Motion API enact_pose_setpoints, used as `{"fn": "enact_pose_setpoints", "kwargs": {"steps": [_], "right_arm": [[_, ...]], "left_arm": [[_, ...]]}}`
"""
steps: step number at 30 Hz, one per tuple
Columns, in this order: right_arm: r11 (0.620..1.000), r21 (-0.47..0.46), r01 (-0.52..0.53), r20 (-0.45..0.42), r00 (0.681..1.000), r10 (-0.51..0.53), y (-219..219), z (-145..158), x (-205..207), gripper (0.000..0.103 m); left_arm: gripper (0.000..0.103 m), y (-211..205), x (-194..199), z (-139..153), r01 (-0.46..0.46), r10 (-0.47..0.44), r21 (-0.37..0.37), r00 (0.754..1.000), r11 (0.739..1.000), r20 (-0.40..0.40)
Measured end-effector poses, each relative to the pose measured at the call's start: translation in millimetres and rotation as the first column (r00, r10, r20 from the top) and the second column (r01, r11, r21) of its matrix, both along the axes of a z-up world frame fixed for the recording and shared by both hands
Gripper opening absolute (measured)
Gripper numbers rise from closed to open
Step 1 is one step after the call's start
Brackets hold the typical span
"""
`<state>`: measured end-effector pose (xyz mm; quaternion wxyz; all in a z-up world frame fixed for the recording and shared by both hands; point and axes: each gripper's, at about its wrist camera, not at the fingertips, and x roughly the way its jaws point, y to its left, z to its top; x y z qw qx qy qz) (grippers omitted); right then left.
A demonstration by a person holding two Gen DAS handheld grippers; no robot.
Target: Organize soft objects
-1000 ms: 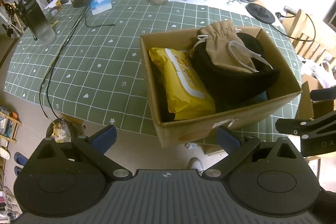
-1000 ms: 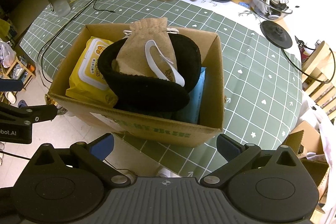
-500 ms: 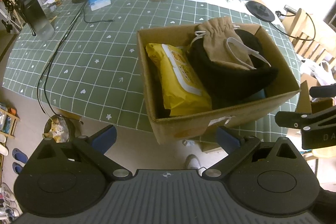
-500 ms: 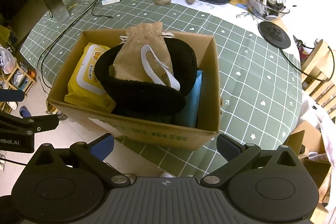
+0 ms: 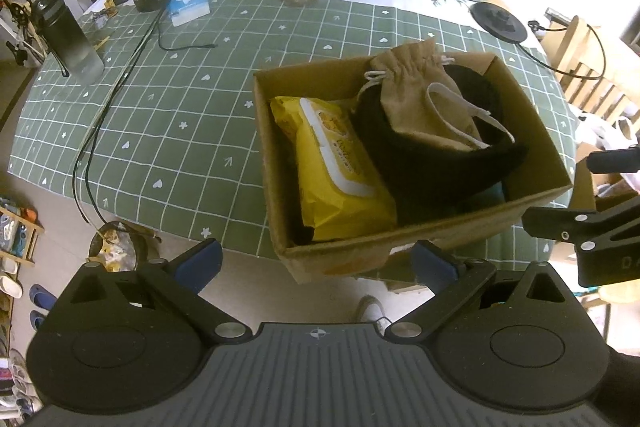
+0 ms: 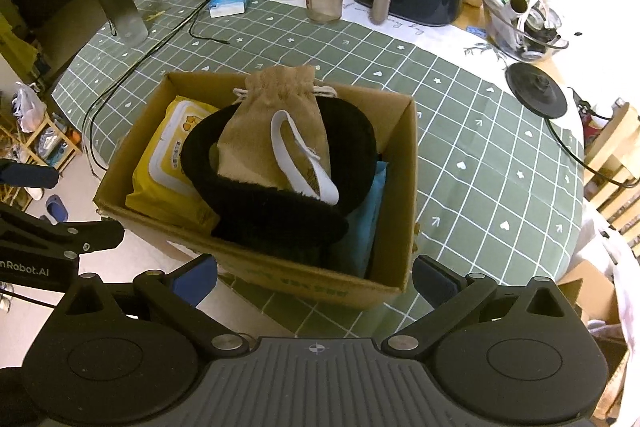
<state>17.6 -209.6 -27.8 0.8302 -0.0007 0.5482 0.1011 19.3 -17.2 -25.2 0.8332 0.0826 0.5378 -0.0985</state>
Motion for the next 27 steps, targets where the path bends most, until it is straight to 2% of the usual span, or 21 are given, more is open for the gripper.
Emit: {"fn": "enact_pose_setpoints", "kwargs": {"steps": [27], "right_arm": [[0.998,0.027,-0.056,-0.005,0.998,0.056,-9,-1,9,0.103]], "left_arm": [[0.103,-11,10,8,0.01,-0.01,-0.002,1.0,1.0,0.018]]}}
